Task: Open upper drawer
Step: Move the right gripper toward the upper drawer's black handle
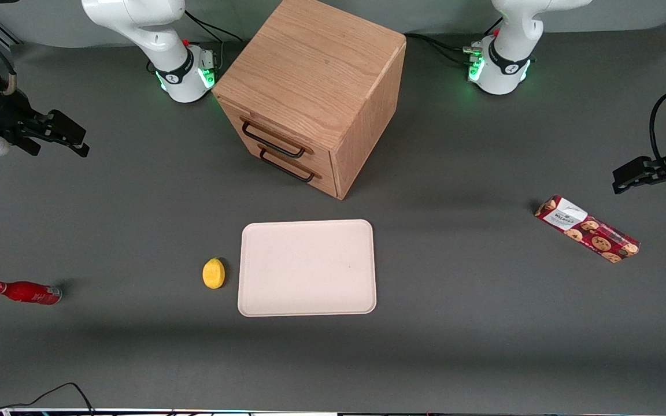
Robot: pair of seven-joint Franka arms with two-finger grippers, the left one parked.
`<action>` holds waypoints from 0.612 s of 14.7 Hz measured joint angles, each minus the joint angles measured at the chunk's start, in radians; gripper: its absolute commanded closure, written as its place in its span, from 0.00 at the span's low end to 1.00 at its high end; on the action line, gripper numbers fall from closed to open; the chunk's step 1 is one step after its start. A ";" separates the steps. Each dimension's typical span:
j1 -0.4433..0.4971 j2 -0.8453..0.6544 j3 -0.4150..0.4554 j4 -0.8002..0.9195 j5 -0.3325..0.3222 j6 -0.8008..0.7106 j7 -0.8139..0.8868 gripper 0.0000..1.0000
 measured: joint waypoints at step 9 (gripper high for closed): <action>0.001 0.003 0.000 -0.001 0.000 -0.017 -0.004 0.00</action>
